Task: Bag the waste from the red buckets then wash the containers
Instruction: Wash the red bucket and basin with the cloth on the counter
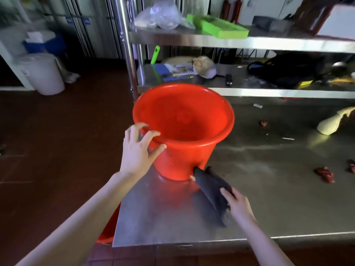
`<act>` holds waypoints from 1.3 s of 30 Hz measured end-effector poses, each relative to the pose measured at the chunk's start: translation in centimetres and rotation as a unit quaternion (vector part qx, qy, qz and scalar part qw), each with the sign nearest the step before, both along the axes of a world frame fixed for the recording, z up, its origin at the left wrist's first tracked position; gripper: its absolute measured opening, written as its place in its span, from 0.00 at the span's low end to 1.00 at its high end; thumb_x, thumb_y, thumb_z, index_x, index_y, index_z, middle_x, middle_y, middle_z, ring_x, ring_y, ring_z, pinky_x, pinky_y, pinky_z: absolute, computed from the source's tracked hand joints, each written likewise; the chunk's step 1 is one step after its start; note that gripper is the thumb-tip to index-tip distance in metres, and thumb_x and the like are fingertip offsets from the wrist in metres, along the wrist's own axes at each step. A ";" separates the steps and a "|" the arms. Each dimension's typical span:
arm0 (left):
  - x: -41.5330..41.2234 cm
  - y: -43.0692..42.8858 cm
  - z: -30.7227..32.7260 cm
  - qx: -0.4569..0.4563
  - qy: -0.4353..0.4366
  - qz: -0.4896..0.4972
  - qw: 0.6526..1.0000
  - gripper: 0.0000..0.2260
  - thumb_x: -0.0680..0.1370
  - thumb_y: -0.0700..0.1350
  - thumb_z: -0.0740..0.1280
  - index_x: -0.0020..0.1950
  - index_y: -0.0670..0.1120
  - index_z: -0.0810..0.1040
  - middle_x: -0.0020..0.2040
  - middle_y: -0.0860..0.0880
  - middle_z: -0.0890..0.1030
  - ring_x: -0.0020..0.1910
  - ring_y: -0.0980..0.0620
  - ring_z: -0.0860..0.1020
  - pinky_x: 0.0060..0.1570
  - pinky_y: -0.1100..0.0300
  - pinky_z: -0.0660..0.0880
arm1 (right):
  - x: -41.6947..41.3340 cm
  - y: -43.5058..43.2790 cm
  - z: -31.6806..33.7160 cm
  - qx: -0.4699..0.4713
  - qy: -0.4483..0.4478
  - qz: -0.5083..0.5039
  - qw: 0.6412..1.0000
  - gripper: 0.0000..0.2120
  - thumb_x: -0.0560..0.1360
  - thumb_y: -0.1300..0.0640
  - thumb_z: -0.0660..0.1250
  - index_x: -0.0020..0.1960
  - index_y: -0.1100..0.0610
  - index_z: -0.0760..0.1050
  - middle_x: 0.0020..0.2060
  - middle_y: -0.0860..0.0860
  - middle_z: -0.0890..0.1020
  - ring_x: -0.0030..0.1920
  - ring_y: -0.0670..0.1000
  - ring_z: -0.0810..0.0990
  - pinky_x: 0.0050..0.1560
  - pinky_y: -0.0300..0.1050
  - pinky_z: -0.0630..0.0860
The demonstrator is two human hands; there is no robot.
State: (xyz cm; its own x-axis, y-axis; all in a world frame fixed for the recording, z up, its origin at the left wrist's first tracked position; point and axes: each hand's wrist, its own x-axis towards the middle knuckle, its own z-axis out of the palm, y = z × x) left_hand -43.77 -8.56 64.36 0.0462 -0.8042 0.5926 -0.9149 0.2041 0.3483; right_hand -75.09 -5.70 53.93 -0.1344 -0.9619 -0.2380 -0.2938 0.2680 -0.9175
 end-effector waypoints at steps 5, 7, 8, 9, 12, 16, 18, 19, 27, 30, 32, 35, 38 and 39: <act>-3.7 0.6 0.5 0.010 0.007 -0.014 1.000 0.19 0.73 0.60 0.67 0.53 0.47 0.83 0.54 0.48 0.79 0.59 0.43 0.75 0.65 0.47 0.65 | -3.8 0.0 9.4 -0.074 -0.280 -0.073 0.954 0.10 0.78 0.56 0.65 0.57 0.57 0.79 0.49 0.51 0.86 0.46 0.47 0.84 0.40 0.38 0.81; -5.4 0.8 0.7 -0.005 -0.006 -0.025 1.000 0.17 0.72 0.58 0.70 0.51 0.46 0.84 0.50 0.49 0.81 0.55 0.44 0.77 0.67 0.44 0.65 | -3.7 -0.5 14.1 -0.147 -0.277 -0.043 0.948 0.08 0.78 0.53 0.65 0.53 0.51 0.82 0.51 0.49 0.85 0.51 0.46 0.83 0.46 0.36 0.80; -6.0 1.0 0.8 -0.012 -0.014 -0.038 0.999 0.16 0.72 0.57 0.71 0.50 0.46 0.84 0.49 0.49 0.81 0.54 0.45 0.78 0.67 0.44 0.66 | -3.5 -1.0 16.0 -0.174 -0.259 -0.025 0.950 0.07 0.77 0.51 0.66 0.51 0.48 0.83 0.51 0.48 0.85 0.52 0.45 0.83 0.48 0.36 0.79; -6.5 1.1 0.9 -0.018 -0.020 -0.059 0.998 0.15 0.72 0.56 0.72 0.50 0.46 0.84 0.48 0.50 0.81 0.53 0.46 0.78 0.66 0.44 0.66 | -3.2 -1.5 17.4 -0.190 -0.228 -0.005 0.955 0.07 0.76 0.49 0.67 0.51 0.47 0.83 0.51 0.49 0.85 0.53 0.46 0.83 0.50 0.40 0.79; -6.1 1.2 1.7 -0.021 -0.047 -0.135 0.989 0.14 0.75 0.56 0.68 0.51 0.47 0.84 0.49 0.51 0.81 0.54 0.49 0.77 0.63 0.48 0.70 | -1.4 -3.5 19.4 -0.250 -0.047 0.077 0.964 0.06 0.78 0.48 0.64 0.51 0.45 0.79 0.54 0.48 0.82 0.55 0.43 0.79 0.57 0.37 0.73; -1.8 0.9 3.0 0.039 -0.086 -0.134 0.987 0.21 0.77 0.58 0.62 0.59 0.46 0.81 0.56 0.49 0.79 0.59 0.46 0.76 0.62 0.51 0.70 | 1.3 -6.1 17.4 -0.249 0.201 0.256 0.912 0.11 0.82 0.51 0.57 0.58 0.49 0.77 0.58 0.46 0.78 0.61 0.42 0.73 0.63 0.26 0.60; 1.0 0.7 3.3 0.097 -0.107 -0.130 0.981 0.24 0.78 0.60 0.58 0.64 0.46 0.79 0.61 0.48 0.78 0.66 0.46 0.73 0.67 0.46 0.69 | 1.5 -7.1 15.6 -0.272 0.352 0.308 0.841 0.15 0.83 0.49 0.54 0.58 0.50 0.78 0.57 0.44 0.79 0.62 0.45 0.73 0.70 0.40 0.57; 1.9 0.5 3.3 0.114 -0.116 -0.138 0.977 0.25 0.78 0.60 0.55 0.65 0.46 0.78 0.64 0.48 0.77 0.70 0.47 0.70 0.69 0.45 0.67 | 1.4 -7.5 15.0 -0.298 0.397 0.315 0.809 0.17 0.83 0.47 0.52 0.57 0.49 0.78 0.55 0.43 0.80 0.59 0.47 0.74 0.69 0.44 0.60; 1.6 -0.3 3.3 0.071 -0.119 -0.127 0.982 0.16 0.77 0.51 0.63 0.58 0.45 0.82 0.57 0.48 0.80 0.62 0.46 0.77 0.72 0.47 0.61 | 5.6 -7.0 12.9 -0.423 0.485 0.089 0.760 0.20 0.79 0.53 0.56 0.33 0.55 0.78 0.29 0.49 0.80 0.35 0.55 0.78 0.48 0.52 0.71; -0.5 0.2 2.1 0.041 -0.093 -0.165 0.981 0.11 0.74 0.47 0.72 0.54 0.44 0.81 0.52 0.50 0.80 0.54 0.48 0.78 0.70 0.48 0.63 | 10.5 -4.6 11.7 -0.437 0.495 0.069 0.748 0.19 0.79 0.52 0.57 0.30 0.52 0.73 0.26 0.48 0.76 0.32 0.54 0.74 0.40 0.50 0.69; -1.0 0.4 1.4 0.048 -0.031 -0.176 0.983 0.13 0.72 0.46 0.75 0.54 0.45 0.80 0.52 0.53 0.79 0.54 0.52 0.76 0.72 0.49 0.59 | 10.9 -5.0 11.9 -0.466 0.478 0.088 0.740 0.19 0.78 0.53 0.57 0.29 0.53 0.71 0.25 0.49 0.74 0.30 0.54 0.74 0.37 0.50 0.69; 0.1 0.3 1.3 0.074 -0.001 -0.168 0.983 0.18 0.74 0.58 0.67 0.56 0.46 0.80 0.54 0.55 0.77 0.59 0.57 0.72 0.75 0.52 0.50 | 6.8 -7.7 12.9 -0.497 0.456 0.151 0.722 0.18 0.77 0.55 0.57 0.29 0.54 0.72 0.26 0.50 0.75 0.31 0.56 0.75 0.37 0.50 0.72; 1.7 -0.1 1.6 0.114 -0.003 -0.196 0.974 0.21 0.77 0.59 0.61 0.61 0.48 0.78 0.59 0.57 0.74 0.70 0.58 0.65 0.76 0.52 0.49 | 1.7 -11.5 14.5 -0.446 0.454 0.254 0.729 0.19 0.79 0.56 0.53 0.35 0.57 0.75 0.32 0.50 0.79 0.38 0.55 0.78 0.50 0.51 0.73; 2.1 -0.2 1.6 0.127 -0.005 -0.205 0.971 0.20 0.78 0.57 0.61 0.63 0.48 0.78 0.60 0.58 0.73 0.72 0.59 0.63 0.76 0.52 0.50 | 0.7 -12.6 14.8 -0.421 0.455 0.267 0.738 0.18 0.80 0.57 0.53 0.37 0.58 0.76 0.36 0.50 0.80 0.41 0.54 0.78 0.55 0.51 0.73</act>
